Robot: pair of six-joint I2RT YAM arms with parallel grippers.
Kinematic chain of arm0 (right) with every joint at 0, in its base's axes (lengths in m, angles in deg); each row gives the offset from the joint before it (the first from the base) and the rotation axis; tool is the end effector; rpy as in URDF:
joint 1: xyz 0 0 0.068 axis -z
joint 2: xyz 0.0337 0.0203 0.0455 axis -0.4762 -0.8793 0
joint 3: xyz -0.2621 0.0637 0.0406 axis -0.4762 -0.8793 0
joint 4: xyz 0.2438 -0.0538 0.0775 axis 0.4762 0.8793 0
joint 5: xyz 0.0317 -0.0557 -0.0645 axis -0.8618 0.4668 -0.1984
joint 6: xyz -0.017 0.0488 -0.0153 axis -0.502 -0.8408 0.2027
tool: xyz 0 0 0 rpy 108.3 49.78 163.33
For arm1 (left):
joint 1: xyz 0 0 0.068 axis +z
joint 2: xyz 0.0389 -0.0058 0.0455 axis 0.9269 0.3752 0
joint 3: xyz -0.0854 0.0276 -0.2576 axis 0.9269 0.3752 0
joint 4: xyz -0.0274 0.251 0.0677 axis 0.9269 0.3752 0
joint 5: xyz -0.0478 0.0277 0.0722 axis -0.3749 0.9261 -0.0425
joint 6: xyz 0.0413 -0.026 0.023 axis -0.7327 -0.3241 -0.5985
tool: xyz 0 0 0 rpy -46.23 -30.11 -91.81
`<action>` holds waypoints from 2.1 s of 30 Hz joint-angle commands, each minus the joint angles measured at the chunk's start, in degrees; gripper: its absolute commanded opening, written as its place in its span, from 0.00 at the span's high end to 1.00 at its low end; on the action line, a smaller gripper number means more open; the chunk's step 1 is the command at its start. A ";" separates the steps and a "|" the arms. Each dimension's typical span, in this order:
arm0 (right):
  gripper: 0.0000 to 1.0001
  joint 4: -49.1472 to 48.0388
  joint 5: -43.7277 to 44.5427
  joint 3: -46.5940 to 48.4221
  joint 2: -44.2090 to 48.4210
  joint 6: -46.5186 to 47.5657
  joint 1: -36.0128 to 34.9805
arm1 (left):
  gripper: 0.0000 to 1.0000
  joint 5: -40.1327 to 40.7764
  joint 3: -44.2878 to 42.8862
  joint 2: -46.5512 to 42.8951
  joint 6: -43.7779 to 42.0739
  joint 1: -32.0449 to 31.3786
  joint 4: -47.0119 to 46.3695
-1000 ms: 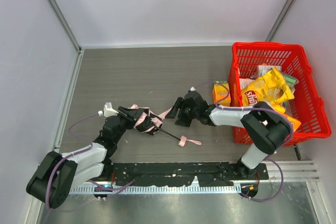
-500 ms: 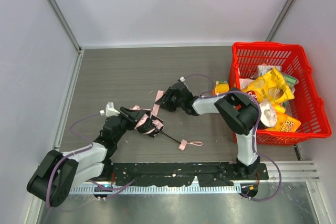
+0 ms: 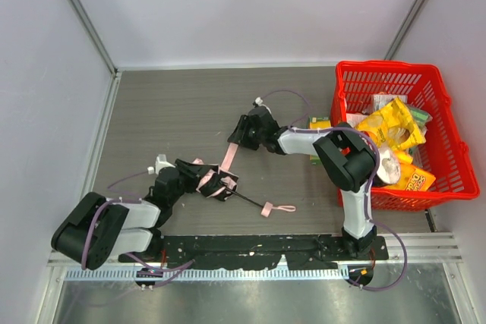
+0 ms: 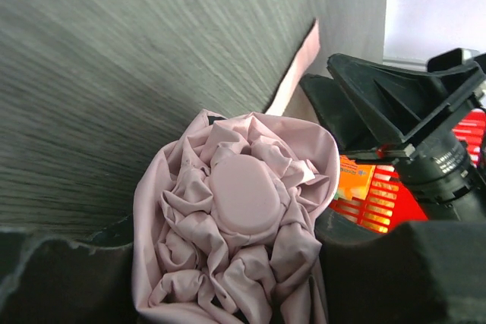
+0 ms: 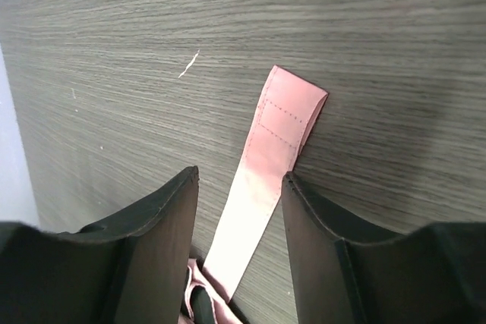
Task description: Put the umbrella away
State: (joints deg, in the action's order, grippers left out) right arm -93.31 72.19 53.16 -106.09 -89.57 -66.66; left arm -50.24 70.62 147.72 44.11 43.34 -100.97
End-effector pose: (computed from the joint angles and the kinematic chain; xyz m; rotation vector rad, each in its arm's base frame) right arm 0.3307 0.2650 0.1405 0.1878 2.4006 0.9027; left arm 0.1635 -0.0729 0.1120 -1.0453 1.9211 -1.0680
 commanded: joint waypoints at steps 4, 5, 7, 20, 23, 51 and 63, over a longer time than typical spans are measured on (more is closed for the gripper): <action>0.63 12.37 10.43 4.42 -5.38 6.95 -1.51 | 1.00 4.06 -1.56 3.33 3.40 -0.95 5.01; 0.66 12.28 11.13 5.30 -6.26 7.04 -1.42 | 1.00 4.85 -2.35 2.81 3.66 -1.39 7.73; 0.76 12.72 12.19 7.49 -7.75 7.22 -1.51 | 1.00 6.70 -3.49 1.58 6.20 -1.74 15.63; 0.79 19.57 16.23 12.96 -4.80 20.12 -1.16 | 1.00 9.44 -9.73 0.95 13.77 -2.27 40.10; 0.51 19.75 15.72 10.32 0.84 28.36 -1.25 | 1.00 8.99 -10.53 3.06 13.68 -2.27 41.16; 0.99 -2.58 -5.21 8.20 -5.12 22.07 -1.60 | 1.00 8.99 -9.12 2.45 7.62 -2.27 37.90; 0.99 7.62 0.51 13.21 -6.01 25.76 -1.69 | 1.00 7.67 -10.88 3.33 9.37 -2.27 42.47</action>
State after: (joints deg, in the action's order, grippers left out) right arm -90.52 70.38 64.37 -113.78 -66.73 -68.47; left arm -43.73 57.74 148.42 55.34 40.96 -72.57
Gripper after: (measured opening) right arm 0.023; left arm 0.445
